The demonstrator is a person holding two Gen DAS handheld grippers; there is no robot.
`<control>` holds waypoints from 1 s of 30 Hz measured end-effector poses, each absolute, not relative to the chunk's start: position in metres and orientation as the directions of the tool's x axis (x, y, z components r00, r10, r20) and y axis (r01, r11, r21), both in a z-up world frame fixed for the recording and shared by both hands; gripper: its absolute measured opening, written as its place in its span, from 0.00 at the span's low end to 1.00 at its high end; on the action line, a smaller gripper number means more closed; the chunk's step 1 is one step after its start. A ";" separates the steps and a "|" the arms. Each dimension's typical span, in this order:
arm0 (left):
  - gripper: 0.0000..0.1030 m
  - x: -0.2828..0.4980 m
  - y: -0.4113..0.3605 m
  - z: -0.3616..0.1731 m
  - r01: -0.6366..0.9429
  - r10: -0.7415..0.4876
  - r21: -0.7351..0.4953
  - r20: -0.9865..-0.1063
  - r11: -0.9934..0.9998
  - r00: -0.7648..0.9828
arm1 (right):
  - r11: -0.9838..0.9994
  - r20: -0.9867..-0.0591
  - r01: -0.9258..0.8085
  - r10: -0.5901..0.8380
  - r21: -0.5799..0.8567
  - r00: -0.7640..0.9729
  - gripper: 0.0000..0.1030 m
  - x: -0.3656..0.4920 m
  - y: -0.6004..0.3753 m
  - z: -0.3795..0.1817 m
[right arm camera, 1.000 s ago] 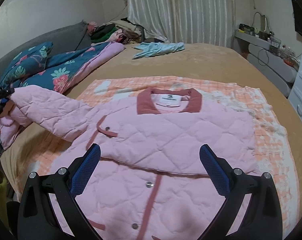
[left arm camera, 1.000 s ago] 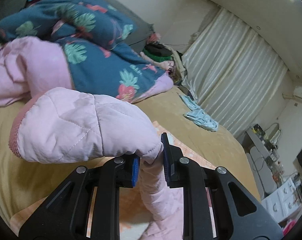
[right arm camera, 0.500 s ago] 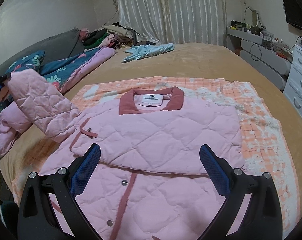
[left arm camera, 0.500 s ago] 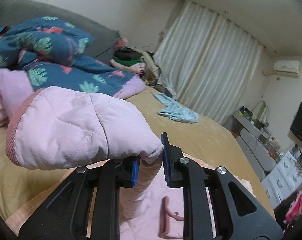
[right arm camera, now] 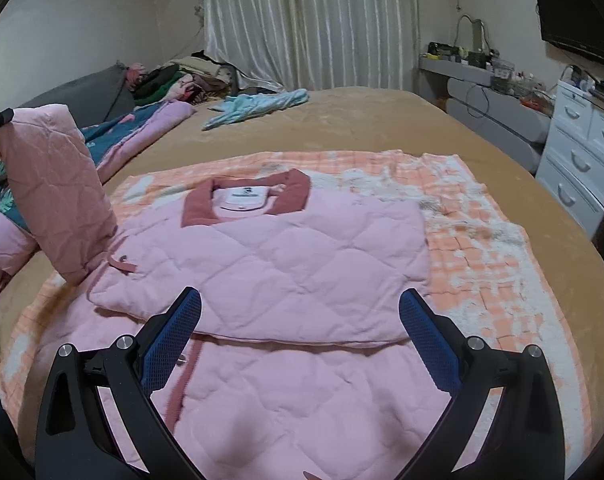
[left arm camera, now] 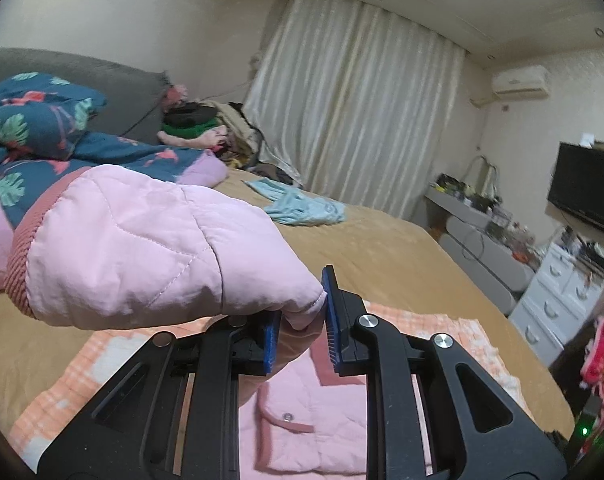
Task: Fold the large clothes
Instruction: 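Lift the grasped sleeve up with the left gripper, then fold the sleeve across the jacket body toward the collar with left gripper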
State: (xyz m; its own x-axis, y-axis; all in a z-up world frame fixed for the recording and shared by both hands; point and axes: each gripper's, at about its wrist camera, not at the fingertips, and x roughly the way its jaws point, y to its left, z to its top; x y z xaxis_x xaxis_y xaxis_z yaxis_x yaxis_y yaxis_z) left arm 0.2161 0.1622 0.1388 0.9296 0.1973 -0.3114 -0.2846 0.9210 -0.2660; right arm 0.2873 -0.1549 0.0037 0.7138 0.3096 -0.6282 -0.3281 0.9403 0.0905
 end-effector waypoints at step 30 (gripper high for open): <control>0.08 0.285 0.032 0.029 0.077 -0.114 -0.095 -0.504 0.993 0.856 | 0.973 -0.634 -0.132 0.225 0.192 0.740 0.96 0.313 -0.234 0.002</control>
